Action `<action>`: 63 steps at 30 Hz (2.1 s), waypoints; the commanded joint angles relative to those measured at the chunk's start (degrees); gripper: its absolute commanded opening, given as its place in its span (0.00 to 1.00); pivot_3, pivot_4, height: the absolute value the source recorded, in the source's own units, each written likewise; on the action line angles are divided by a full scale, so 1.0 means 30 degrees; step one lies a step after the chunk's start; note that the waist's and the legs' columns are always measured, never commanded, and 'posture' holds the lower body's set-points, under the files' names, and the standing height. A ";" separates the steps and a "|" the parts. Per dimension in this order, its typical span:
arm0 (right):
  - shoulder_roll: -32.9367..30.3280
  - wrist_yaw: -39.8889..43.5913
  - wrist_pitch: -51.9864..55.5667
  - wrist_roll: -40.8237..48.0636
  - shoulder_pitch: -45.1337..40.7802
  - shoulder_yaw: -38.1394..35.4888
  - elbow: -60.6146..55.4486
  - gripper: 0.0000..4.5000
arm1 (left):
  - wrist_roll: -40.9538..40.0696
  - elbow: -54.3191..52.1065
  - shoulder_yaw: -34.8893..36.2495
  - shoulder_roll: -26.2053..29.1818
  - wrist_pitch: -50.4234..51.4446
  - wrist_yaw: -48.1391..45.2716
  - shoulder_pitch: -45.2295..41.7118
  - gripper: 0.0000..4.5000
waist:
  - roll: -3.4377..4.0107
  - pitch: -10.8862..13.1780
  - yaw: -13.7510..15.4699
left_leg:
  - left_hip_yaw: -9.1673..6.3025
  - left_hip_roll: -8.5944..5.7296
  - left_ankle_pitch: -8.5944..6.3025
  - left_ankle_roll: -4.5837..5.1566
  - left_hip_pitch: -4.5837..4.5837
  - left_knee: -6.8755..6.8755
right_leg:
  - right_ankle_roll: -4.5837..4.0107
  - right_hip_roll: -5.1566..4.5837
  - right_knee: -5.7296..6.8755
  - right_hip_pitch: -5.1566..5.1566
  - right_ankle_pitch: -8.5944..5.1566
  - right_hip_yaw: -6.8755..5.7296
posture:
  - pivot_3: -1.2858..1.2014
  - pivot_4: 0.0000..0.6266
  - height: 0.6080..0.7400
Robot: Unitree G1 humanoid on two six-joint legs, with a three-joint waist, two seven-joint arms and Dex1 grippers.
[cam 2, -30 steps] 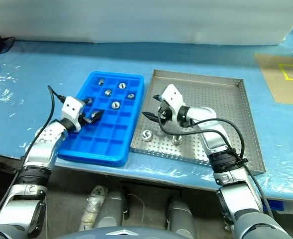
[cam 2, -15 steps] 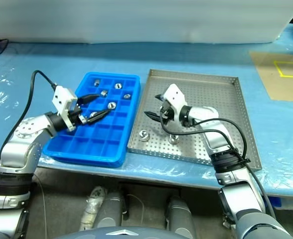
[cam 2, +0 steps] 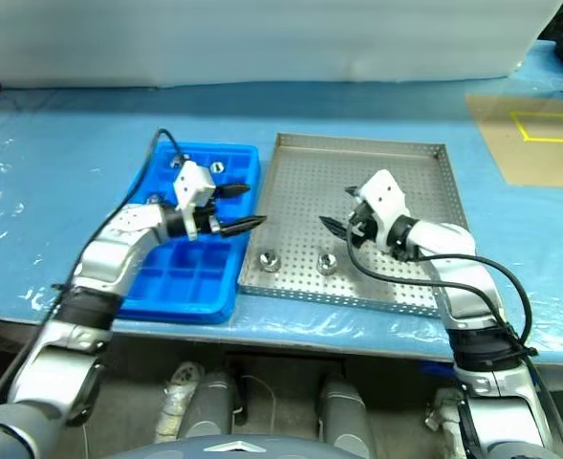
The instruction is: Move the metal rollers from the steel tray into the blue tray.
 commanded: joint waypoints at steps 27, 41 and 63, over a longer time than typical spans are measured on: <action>-0.0747 -0.4230 0.5500 0.1724 0.7706 -0.5075 -0.9859 0.90 | 0.4518 1.1924 -0.2837 -0.4905 -0.8416 -0.6236 -0.5527 0.88 | 0.0049 -0.0031 -0.1977 | -0.0003 -0.0017 -0.0171 0.0391 0.0135 -0.0016 | 0.0062 -0.0003 -0.0414 0.0319 0.0041 0.0024 | 0.28 0.24 1.00; -0.0940 -0.4638 0.5961 0.2005 0.8048 -0.5132 -1.0232 0.90 | 0.6649 1.4403 -0.3511 -0.5922 -0.9225 -0.4701 -0.4714 0.88 | 0.0086 -0.0054 -0.2445 | -0.0004 -0.0032 -0.0217 0.0357 0.0145 0.0010 | 0.0072 -0.0024 -0.0440 0.0355 0.0046 0.0025 | 0.28 0.24 1.00; -0.1134 -0.4971 0.6137 0.2211 0.8125 -0.4858 -1.0379 0.90 | 0.8359 1.6777 -0.3343 -0.6042 -0.9508 -0.0774 -0.5332 0.39 | 0.0174 -0.0117 -0.2823 | -0.0013 -0.0060 -0.0270 0.0439 0.0180 0.0024 | 0.0113 -0.0052 -0.0618 0.0507 0.0068 0.0001 | 0.29 0.24 1.00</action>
